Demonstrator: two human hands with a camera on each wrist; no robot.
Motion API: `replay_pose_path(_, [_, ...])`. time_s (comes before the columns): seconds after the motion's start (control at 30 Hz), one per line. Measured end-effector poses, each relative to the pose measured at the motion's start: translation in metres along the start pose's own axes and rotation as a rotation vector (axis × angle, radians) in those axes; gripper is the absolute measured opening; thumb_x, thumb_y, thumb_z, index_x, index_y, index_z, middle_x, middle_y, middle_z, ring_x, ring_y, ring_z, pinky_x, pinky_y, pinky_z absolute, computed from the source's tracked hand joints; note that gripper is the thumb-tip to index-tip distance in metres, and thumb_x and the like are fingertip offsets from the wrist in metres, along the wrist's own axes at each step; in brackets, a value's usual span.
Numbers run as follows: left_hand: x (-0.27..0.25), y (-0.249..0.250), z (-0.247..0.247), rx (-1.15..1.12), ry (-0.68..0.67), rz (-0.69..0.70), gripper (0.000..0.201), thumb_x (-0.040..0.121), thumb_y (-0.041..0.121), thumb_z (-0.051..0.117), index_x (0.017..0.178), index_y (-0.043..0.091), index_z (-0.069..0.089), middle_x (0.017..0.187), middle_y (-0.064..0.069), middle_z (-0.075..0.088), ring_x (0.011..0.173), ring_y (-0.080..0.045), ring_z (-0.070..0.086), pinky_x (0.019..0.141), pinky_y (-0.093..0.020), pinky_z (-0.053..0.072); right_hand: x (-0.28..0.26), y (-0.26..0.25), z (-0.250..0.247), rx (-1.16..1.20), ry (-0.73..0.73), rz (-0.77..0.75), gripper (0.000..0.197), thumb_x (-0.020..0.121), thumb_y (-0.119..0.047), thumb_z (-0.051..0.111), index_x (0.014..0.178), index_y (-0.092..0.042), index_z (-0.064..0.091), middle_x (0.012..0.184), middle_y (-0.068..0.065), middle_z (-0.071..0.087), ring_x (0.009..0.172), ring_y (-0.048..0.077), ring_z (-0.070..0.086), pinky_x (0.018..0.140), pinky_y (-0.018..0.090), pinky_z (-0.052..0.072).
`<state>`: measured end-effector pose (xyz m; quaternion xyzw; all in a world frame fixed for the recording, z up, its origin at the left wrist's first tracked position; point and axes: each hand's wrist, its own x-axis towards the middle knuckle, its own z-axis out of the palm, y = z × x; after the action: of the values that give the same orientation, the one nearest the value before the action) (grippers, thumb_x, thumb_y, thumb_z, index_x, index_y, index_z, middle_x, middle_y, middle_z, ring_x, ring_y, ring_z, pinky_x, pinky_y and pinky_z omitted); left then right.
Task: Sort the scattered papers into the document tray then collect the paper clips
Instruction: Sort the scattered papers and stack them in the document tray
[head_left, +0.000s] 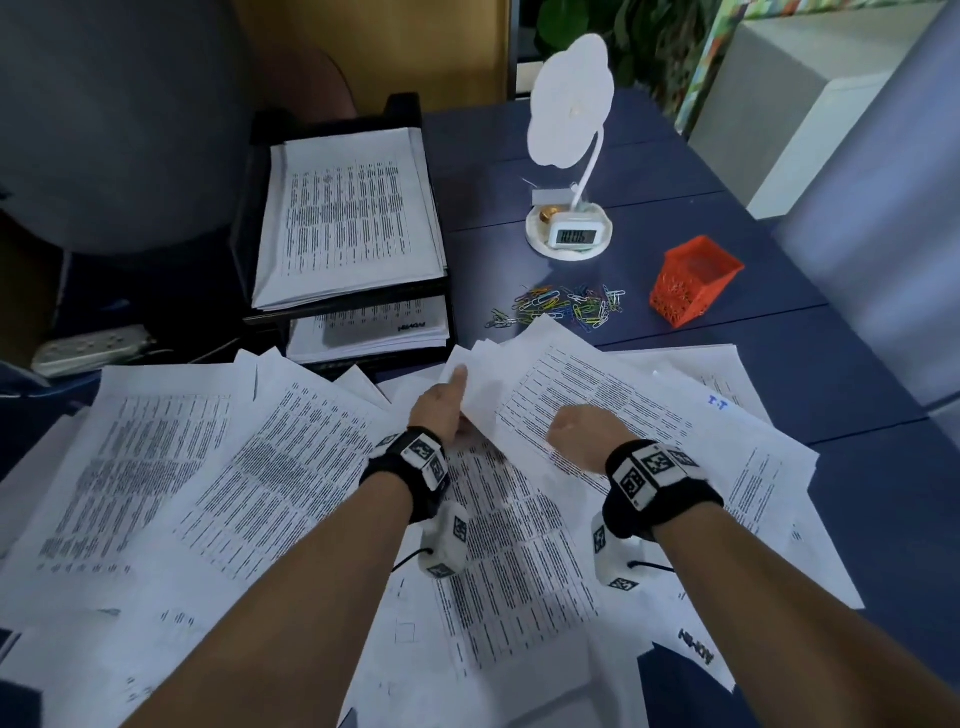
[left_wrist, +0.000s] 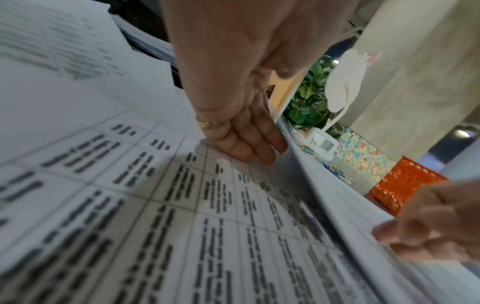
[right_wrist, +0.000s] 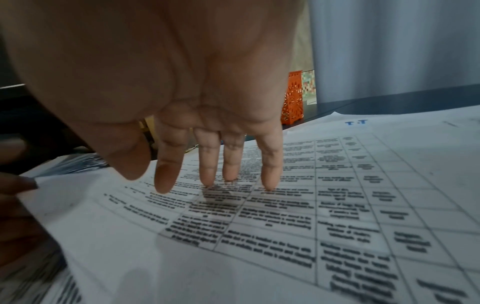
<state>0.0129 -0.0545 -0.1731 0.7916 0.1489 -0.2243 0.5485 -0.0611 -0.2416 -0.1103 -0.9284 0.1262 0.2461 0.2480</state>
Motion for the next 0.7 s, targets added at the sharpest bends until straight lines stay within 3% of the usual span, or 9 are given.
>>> replay_pose_path(0.07, [-0.015,0.006,0.003,0.09,-0.052,0.061,0.042,0.068,0.05,0.069,0.092,0.018,0.054,0.103,-0.01,0.067,0.098,-0.031,0.065,0.089,-0.047,0.052,0.002,0.0,-0.001,0.0,0.012,-0.006,0.031,0.094,-0.018,0.044,0.117,-0.005,0.059,0.12,0.012,0.061,0.111,0.028,0.056,0.092,0.033,0.045])
replay_pose_path(0.13, [-0.024,0.011,0.005,0.207,-0.026,0.131,0.028,0.081,0.017,0.064,0.107,0.013,0.056,0.105,-0.007,0.064,0.099,-0.027,0.06,0.089,-0.039,0.051,0.006,0.003,-0.002,0.034,0.056,0.01,0.03,0.094,-0.018,0.042,0.117,-0.006,0.057,0.117,0.011,0.062,0.111,0.028,0.057,0.09,0.032,0.045])
replay_pose_path(0.2, [-0.028,0.014,0.0,0.253,0.036,0.166,0.03,0.087,0.005,0.052,0.116,0.01,0.056,0.105,-0.008,0.062,0.097,-0.024,0.057,0.084,-0.031,0.048,0.012,0.01,-0.006,0.085,0.132,0.05,0.029,0.093,-0.016,0.043,0.117,-0.009,0.056,0.117,0.01,0.061,0.112,0.027,0.056,0.09,0.032,0.045])
replay_pose_path(0.3, [-0.024,0.017,-0.018,0.377,0.029,0.199,0.037,0.088,0.0,0.045,0.122,0.012,0.054,0.106,-0.007,0.06,0.097,-0.023,0.055,0.077,-0.023,0.04,0.02,0.019,-0.016,0.143,0.266,0.135,0.031,0.09,-0.014,0.048,0.121,-0.014,0.054,0.124,0.011,0.057,0.116,0.03,0.052,0.097,0.04,0.045])
replay_pose_path(0.37, [-0.02,0.019,-0.034,0.46,-0.008,0.2,0.039,0.087,-0.001,0.045,0.122,0.013,0.054,0.111,-0.01,0.063,0.102,-0.027,0.058,0.081,-0.029,0.046,0.023,0.023,-0.022,0.165,0.329,0.174,0.039,0.089,-0.012,0.05,0.127,-0.013,0.05,0.126,0.014,0.054,0.118,0.033,0.049,0.099,0.044,0.044])
replay_pose_path(0.47, [-0.014,0.017,-0.051,0.48,-0.024,0.218,0.042,0.087,-0.005,0.043,0.123,0.013,0.054,0.107,-0.015,0.065,0.1,-0.031,0.061,0.084,-0.034,0.048,0.026,0.026,-0.021,0.262,0.318,0.18,0.048,0.09,-0.012,0.051,0.137,-0.009,0.04,0.134,0.018,0.047,0.124,0.035,0.045,0.103,0.041,0.04])
replay_pose_path(0.6, [-0.012,0.013,-0.057,0.317,-0.016,0.195,0.027,0.087,-0.009,0.045,0.089,0.016,0.054,0.077,-0.009,0.057,0.083,-0.025,0.053,0.075,-0.036,0.046,0.026,0.028,-0.013,0.431,0.273,0.142,0.04,0.096,-0.015,0.047,0.134,-0.002,0.045,0.13,0.02,0.053,0.113,0.032,0.052,0.093,0.033,0.039])
replay_pose_path(0.7, [-0.016,0.01,-0.058,0.328,0.174,0.166,0.013,0.087,0.014,0.065,0.087,0.012,0.052,0.08,-0.007,0.059,0.081,-0.024,0.055,0.073,-0.032,0.048,0.025,0.027,-0.006,0.472,0.246,0.113,0.032,0.097,-0.012,0.046,0.122,0.006,0.054,0.126,0.023,0.056,0.105,0.029,0.052,0.089,0.032,0.039])
